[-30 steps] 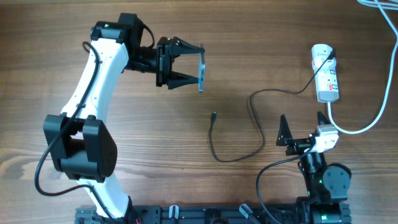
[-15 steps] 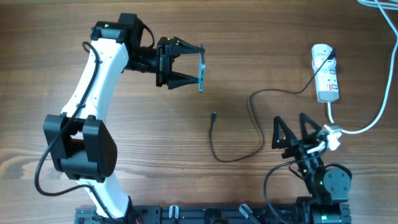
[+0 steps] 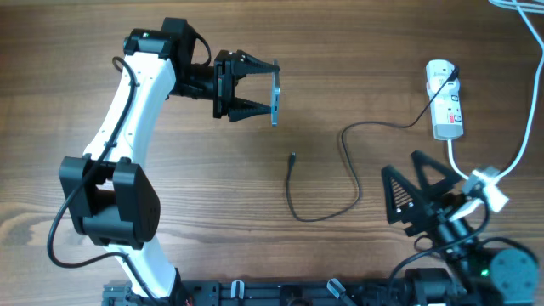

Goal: Plug charger to phone and switch on socket
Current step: 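Swing the right gripper toward the phone held by the left gripper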

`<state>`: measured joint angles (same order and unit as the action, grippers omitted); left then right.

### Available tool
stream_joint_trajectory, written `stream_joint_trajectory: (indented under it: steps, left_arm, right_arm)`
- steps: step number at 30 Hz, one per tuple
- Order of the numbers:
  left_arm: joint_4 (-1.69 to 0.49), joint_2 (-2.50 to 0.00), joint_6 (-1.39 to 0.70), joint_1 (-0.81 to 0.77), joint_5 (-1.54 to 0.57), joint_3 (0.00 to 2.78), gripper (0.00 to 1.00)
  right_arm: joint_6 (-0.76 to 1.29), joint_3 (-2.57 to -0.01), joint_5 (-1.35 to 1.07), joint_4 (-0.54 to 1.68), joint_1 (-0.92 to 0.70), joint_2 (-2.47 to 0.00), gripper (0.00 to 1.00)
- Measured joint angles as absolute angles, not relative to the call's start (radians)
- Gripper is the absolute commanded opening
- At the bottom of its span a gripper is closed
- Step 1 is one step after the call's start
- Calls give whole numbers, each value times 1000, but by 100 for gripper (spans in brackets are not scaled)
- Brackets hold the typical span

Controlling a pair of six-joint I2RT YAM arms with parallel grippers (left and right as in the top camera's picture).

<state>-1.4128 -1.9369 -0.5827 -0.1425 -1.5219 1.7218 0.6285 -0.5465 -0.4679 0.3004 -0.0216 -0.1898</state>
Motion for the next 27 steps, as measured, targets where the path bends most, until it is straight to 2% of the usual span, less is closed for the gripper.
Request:
stream_joint_trajectory:
  steps: [2,5,7,10,13,18,22,24,27]
  left_arm:
    - [-1414,-1937,-583,-142,-1524,1723,60]
    - [-1410,-1937,-583,-142,-1528,1723,60]
    - [-1411,-1937,-583,-142,-1528,1723,60]
    - [-1411,-1937,-583,-142,-1528,1723,60]
    - [-1411,-1937,-583,-142,-1528,1723,59]
    - [-1435,-1937,-583,-142,-1529,1723,59]
    - [-1441,-1937,-583,-142,-1528,1723,59]
    - [-1441,-1937,-583,-142,-1528,1723,59]
    - [-1441,-1937,-583,-142,-1528,1723,59]
  right_arm:
    - [555,-714,-439,516,-21,-300,100]
    - [487,-912,-421,673,-21,-464,100]
    - [480,-971,-434,705,-21,-525,100]
    - [467,-991,-525,689,-21,-582,88]
    - [459,-992,-604,690,-21,-619,87]
    - [450,-1056,-627,825,-21,-674,88]
    - [415,-1219,-538,1061,-21,-755,100]
    - [379,-1333,-472,1191,-21,-823,100]
    - [335,-1442,-434,1260,-21,-907,100]
